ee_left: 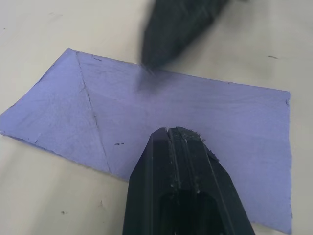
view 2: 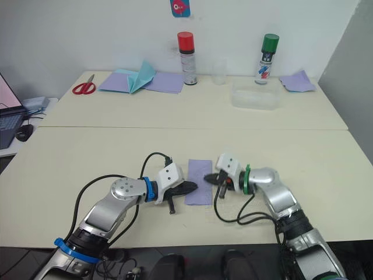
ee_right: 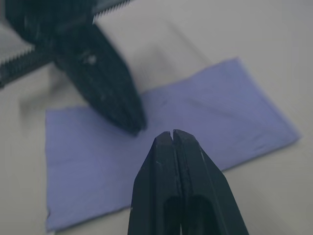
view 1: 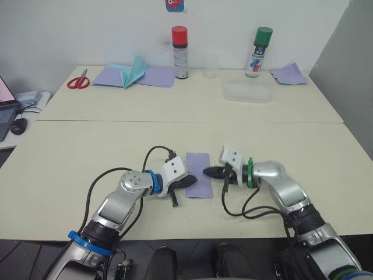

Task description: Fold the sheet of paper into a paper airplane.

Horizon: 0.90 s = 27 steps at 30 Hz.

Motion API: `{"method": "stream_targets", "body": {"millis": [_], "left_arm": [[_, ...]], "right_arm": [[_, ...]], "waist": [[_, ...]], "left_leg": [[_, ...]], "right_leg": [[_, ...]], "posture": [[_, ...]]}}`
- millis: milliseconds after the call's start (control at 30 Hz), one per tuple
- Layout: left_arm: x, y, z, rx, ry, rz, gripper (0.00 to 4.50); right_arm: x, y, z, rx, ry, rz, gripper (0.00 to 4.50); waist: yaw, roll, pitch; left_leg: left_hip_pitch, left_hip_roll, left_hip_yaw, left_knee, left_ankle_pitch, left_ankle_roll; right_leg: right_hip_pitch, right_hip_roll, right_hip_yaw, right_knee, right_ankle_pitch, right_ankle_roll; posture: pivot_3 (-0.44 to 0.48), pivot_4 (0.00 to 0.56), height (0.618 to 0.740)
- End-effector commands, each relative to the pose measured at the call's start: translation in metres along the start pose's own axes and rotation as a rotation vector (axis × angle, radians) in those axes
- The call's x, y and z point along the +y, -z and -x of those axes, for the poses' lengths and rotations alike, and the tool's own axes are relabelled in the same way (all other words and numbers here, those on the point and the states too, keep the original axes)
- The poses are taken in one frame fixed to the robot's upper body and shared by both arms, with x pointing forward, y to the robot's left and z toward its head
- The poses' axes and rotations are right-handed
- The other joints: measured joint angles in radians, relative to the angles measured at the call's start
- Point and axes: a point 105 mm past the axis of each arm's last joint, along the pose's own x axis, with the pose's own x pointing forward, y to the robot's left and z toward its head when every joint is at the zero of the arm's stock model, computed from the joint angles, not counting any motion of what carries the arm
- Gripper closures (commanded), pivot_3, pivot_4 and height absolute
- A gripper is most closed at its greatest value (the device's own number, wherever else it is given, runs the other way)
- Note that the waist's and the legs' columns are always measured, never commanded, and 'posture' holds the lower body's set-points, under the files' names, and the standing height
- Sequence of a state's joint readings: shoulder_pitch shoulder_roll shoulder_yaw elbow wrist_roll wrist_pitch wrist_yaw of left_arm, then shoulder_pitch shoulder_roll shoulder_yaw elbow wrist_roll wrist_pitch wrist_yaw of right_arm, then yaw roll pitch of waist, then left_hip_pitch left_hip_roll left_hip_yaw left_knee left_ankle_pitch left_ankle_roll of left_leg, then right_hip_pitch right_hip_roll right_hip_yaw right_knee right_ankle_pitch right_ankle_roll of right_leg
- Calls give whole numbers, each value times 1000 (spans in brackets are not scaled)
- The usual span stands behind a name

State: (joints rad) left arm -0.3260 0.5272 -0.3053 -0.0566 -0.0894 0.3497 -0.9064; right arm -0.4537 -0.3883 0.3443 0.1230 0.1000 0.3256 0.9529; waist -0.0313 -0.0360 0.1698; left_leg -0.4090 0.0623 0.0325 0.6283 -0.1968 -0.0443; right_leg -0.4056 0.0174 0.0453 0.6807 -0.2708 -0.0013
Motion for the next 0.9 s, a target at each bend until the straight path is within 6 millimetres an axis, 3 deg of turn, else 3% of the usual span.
{"method": "stream_targets", "body": {"millis": [33, 267, 467, 600, 767, 900], "left_arm": [[-3, 20, 2, 77, 11, 29, 4500], [0, 19, 8, 60, -12, 54, 4500], [16, 0, 27, -74, -96, 187, 4500], [25, -7, 50, -147, -136, 271, 3481], [29, -8, 55, -184, -190, 290, 1906], [25, 0, 49, -149, -192, 272, 1906]], "right_arm": [[-3, 1, 0, 43, 20, 42, 4473], [-1, 9, -6, 83, 23, 26, 4473], [2, 10, -6, 85, 12, 23, 4473], [-1, 10, -6, 85, 23, 28, 4500], [-2, 10, -7, 84, 28, 28, 4500], [-3, 8, -8, 80, 30, 24, 4500]], "waist": [[0, 0, 0], [-2, 0, -1], [-2, 0, -1], [-3, 0, -1], [-2, 0, -1], [-3, 0, -1]], "left_leg": [[0, 0, 0, 0, 0, 0], [2, 1, 0, 0, 0, 0], [2, 2, 0, -1, 0, 0], [2, 2, 0, -1, 0, 0], [2, 2, 0, -1, 0, 0], [2, 2, 0, -1, 0, 0]], "right_leg": [[0, 0, 0, 0, 0, 0], [1, 0, 0, 0, 0, 0], [0, 0, 0, 0, 0, -1], [0, 0, 0, 0, 0, -1], [0, 0, 0, 0, -1, -1], [0, -1, 1, 0, -2, -3]], "posture": [[0, 150, 740], [0, 150, 740], [0, 150, 740], [0, 150, 740], [0, 150, 740], [0, 150, 740]]}}
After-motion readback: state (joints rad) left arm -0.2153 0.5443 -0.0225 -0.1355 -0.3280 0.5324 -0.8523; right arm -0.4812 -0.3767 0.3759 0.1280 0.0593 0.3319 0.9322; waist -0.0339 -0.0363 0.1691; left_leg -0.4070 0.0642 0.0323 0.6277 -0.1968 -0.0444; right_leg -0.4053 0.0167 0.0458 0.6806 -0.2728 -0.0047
